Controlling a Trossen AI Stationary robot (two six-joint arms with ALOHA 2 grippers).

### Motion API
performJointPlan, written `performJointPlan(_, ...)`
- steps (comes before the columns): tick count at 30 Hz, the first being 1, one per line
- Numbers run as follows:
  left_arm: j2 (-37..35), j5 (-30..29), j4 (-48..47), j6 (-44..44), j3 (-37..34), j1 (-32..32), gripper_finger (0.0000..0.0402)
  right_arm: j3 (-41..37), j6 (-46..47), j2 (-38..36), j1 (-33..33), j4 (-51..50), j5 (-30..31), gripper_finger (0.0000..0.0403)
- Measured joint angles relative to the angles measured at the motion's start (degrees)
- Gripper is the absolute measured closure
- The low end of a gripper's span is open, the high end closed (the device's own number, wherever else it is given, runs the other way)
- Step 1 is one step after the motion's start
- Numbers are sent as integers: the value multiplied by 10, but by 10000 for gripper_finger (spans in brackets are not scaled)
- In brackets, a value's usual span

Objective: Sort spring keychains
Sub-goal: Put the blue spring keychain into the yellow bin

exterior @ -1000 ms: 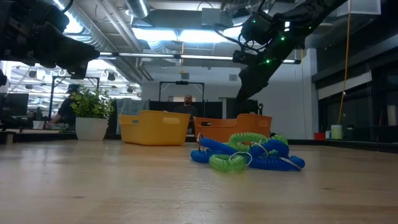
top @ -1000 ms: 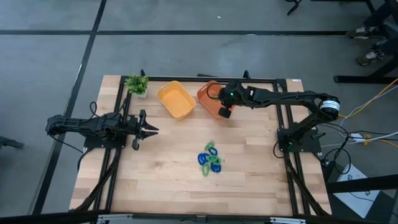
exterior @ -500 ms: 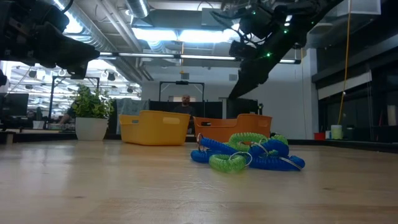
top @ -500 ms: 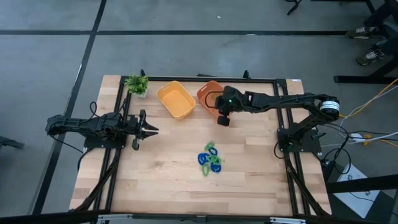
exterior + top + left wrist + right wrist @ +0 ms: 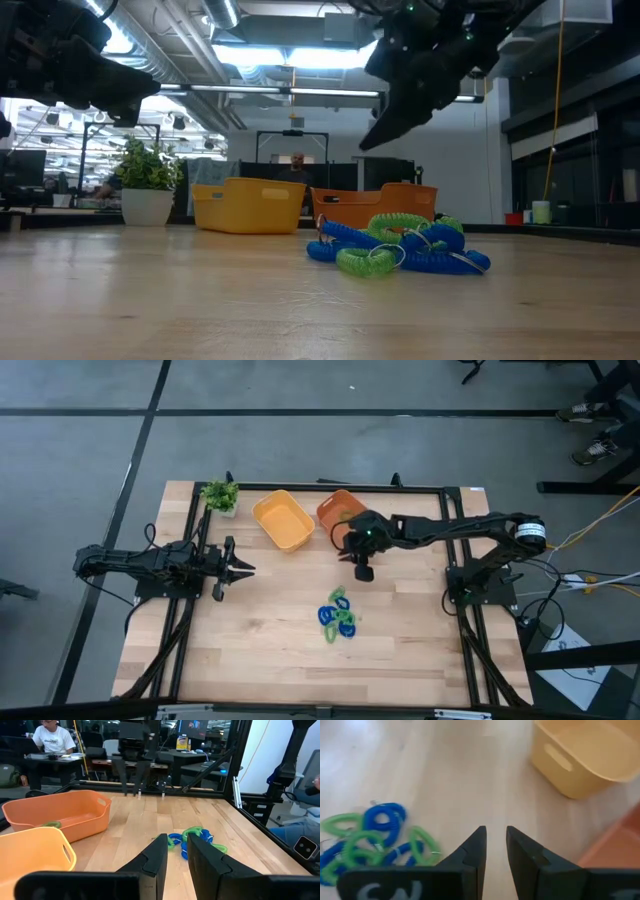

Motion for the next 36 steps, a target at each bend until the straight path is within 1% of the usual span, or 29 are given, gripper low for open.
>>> performJointPlan(3,0,0,0,0,0,0,334,0,-20,0,19,0,-32,327)
performJointPlan(7,0,0,0,0,0,0,332,0,-10,0,48,0,-67,327)
performJointPlan(13,0,0,0,0,0,0,333,0,14,0,93,-14,-68,327)
performJointPlan(16,0,0,0,0,0,0,334,0,30,0,118,-18,-47,327)
performJointPlan(18,0,0,0,0,0,0,333,0,48,4,136,-18,-20,327)
performJointPlan(23,0,0,0,0,0,0,332,0,60,29,174,-36,38,327)
performJointPlan(26,0,0,0,0,0,0,333,0,74,46,185,-20,41,327)
performJointPlan(32,0,0,-1,0,0,0,332,0,82,89,193,-23,40,327)
performJointPlan(36,0,0,0,0,0,0,332,0,110,119,193,-16,38,327)
